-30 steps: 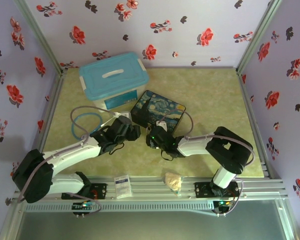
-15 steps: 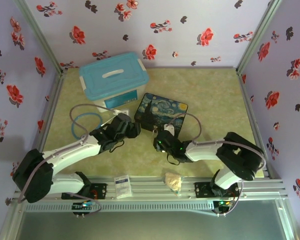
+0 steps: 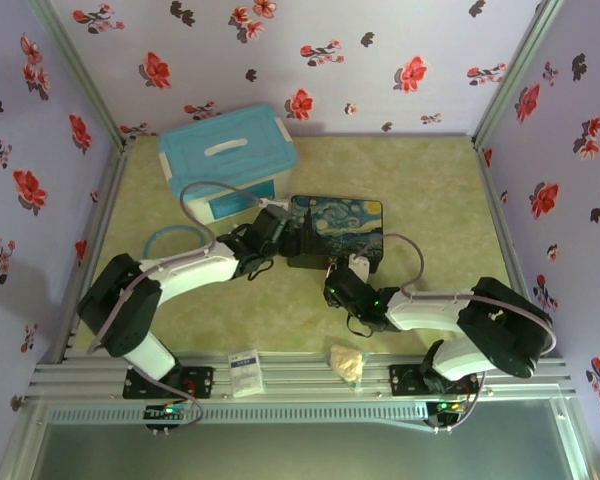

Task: Unlock the padlock with the key

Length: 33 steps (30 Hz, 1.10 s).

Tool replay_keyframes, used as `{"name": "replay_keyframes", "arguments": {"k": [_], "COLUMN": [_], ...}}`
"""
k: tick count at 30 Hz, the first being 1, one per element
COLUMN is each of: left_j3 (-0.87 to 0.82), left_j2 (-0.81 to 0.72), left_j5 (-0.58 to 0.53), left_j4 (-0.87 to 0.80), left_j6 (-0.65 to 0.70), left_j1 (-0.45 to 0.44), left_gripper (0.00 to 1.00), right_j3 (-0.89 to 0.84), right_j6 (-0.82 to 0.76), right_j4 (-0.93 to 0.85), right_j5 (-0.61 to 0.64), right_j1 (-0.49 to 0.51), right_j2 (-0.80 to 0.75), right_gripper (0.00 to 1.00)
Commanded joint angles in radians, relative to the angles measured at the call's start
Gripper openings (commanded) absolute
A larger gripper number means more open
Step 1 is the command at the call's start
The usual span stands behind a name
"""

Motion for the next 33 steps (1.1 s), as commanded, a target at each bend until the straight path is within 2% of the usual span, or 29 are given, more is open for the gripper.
{"name": "replay_keyframes", "arguments": {"k": [1, 6, 14, 21, 25, 28, 33], "left_j3": [0.054, 0.101, 0.063, -0.006, -0.025, -0.036, -0.045], "left_j2": [0.042, 0.147, 0.214, 0.209, 0.206, 0.209, 0.206], "left_j5": [-0.060, -0.012, -0.057, -0.077, -0.089, -0.098, -0.097], "left_j4": [0.034, 0.045, 0.033, 0.057, 0.063, 0.066, 0.084], "left_j6": [0.060, 0.080, 0.106, 0.121, 0.129, 0.138, 0.135], "left_j1": [0.012, 0.014, 0.012, 0.012, 0.011, 0.012, 0.013], "left_gripper": [0.66, 0.63, 0.50, 0.49, 0.48, 0.47, 0.47], "right_j3": [-0.022, -0.042, -0.020, -0.009, 0.001, -0.029, -0.018], "right_j6": [0.087, 0.148, 0.225, 0.207, 0.204, 0.236, 0.237], "right_j4": [0.050, 0.125, 0.147, 0.143, 0.159, 0.245, 0.256], "right_j5": [0.051, 0.062, 0.132, 0.219, 0.219, 0.200, 0.214], "right_j1": [-0.006, -0.005, -0.003, -0.008, -0.032, -0.049, -0.054], "right_j2": [0.020, 0.061, 0.085, 0.023, 0.018, 0.014, 0.018], "right_gripper": [0.26, 0.25, 0.23, 0.20, 0.18, 0.18, 0.17]}}
